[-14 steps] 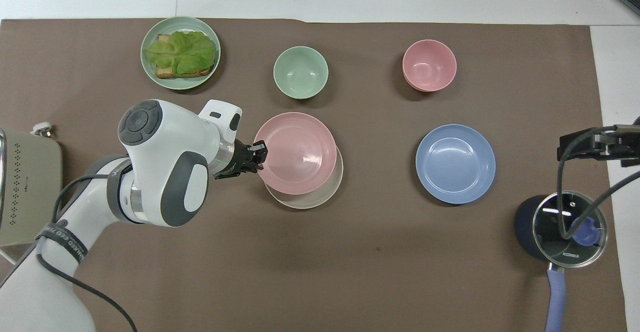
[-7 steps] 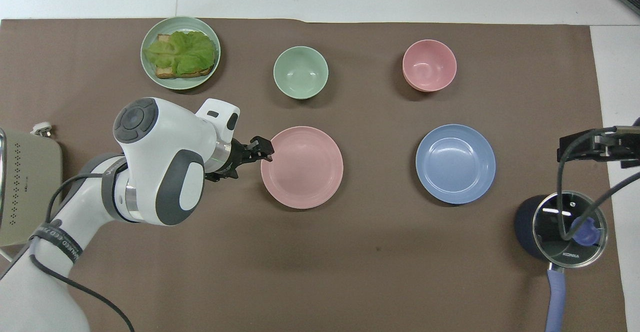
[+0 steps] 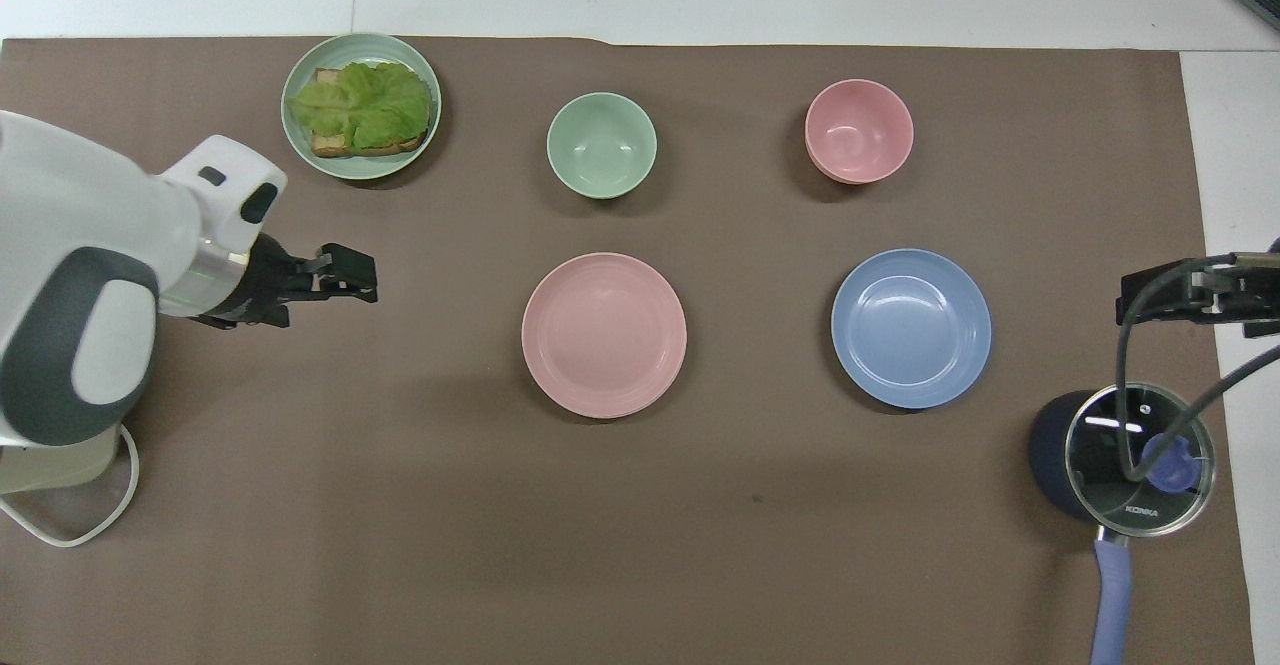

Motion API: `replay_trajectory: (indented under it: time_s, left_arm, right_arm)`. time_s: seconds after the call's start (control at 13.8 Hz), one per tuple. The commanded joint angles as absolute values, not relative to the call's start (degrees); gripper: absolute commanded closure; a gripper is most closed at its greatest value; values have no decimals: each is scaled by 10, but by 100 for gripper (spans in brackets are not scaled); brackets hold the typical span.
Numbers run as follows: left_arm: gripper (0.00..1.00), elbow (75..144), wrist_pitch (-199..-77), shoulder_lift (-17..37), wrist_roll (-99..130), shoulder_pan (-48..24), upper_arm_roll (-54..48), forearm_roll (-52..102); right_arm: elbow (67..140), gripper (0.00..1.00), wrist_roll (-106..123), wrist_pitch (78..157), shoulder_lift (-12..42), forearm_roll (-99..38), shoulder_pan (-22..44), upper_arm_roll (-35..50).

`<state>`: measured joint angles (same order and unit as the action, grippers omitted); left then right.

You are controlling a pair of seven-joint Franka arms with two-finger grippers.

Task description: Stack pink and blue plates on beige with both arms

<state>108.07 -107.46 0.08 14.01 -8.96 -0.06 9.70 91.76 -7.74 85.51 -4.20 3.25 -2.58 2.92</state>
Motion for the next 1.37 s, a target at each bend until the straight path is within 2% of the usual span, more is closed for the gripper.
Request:
replay_trajectory:
  time_s: [0.0,0.22,0.51,1.09,1.3]
  left_arm:
    - [0,1024,-1021,-12,61,-44,-6,52]
    - [0,974,-978,-14,0,-34,-5,8]
    - [0,970,-963,-42,-54,-26,3,-23]
    - [0,970,-966,-42,-50,-25,3,-19]
    - [0,970,-966,-42,-50,-24,3,-19]
  right_arm:
    - [934,0,-75,853,-58,20,-31,28]
    - [934,0,-75,853,-58,20,-31,28]
    - [934,0,-75,854,-58,20,-31,28]
    - [934,0,-76,862,-57,20,-34,21]
    - [947,0,-76,890,-58,21,-34,21]
